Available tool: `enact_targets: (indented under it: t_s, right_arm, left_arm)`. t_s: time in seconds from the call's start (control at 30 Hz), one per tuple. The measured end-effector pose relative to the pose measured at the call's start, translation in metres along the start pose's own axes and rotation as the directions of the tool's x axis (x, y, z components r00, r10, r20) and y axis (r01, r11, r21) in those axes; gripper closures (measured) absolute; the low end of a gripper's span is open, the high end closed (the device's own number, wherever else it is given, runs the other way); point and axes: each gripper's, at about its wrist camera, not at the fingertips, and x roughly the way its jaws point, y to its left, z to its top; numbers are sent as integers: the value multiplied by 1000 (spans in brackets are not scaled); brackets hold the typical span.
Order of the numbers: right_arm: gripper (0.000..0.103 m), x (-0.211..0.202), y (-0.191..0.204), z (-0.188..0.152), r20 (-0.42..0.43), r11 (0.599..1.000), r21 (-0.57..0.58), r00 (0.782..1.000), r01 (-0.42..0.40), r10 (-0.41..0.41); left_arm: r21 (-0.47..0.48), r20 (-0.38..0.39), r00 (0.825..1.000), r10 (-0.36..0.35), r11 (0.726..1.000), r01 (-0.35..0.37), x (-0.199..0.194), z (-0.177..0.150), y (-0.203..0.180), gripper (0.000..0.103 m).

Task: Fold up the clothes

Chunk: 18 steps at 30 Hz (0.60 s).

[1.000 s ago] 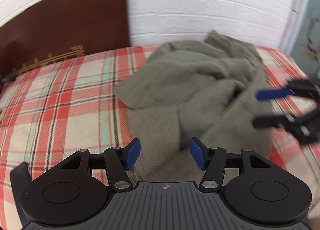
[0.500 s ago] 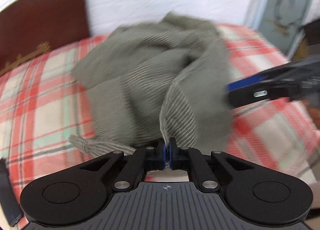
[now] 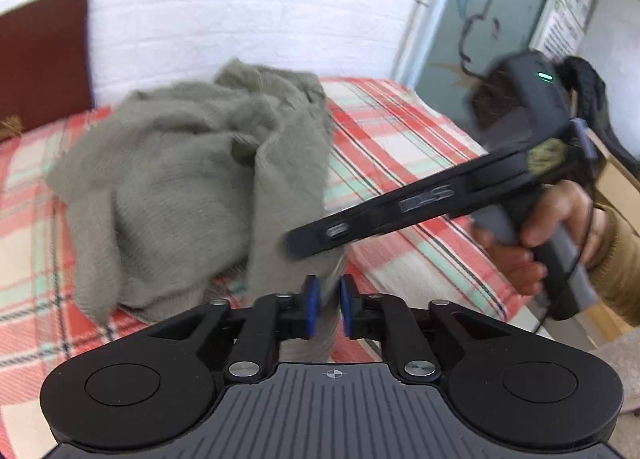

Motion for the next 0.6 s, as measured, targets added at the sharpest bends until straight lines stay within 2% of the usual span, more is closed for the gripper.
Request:
enact_targets:
  t_s: [0.07,0.13,0.2,0.3,0.37,0.47,0.5,0.6]
  right_arm:
    - [101,-31,-5,2,85,999,-12,996,30,-29]
    - [101,-68,-14,2,180,997,-2,981,72,-70]
    - [101,-108,-27,0,278,991,28,952,127,-130]
    - [101,-167,-51,-7,417,962,116,866,249,-274]
    - [101,-203,-75,-14,485,921,225,783,319,-390]
    - [101,-234,-113,-25,488,840,376,686,392,-539]
    - [101,-237,-127,-30,459,812,410,675,416,-578]
    - [98,-227,-161,-43,327,743,462,685,485,-651]
  left_arm:
    - [-47,34,999,12,999,-11,-9,4,7,45]
    - [-88,81,995,53,995,-46,-16,6,15,43]
    - [-119,105,988,111,988,-99,-19,9,24,42]
    - [-178,109,975,196,968,-175,-17,11,39,39]
    - [-207,93,964,249,952,-225,-11,12,52,39]
    - [-211,53,948,315,931,-298,4,11,68,39]
    - [-218,31,941,338,921,-324,10,10,76,38]
    - [-236,-24,926,378,898,-372,26,2,90,38]
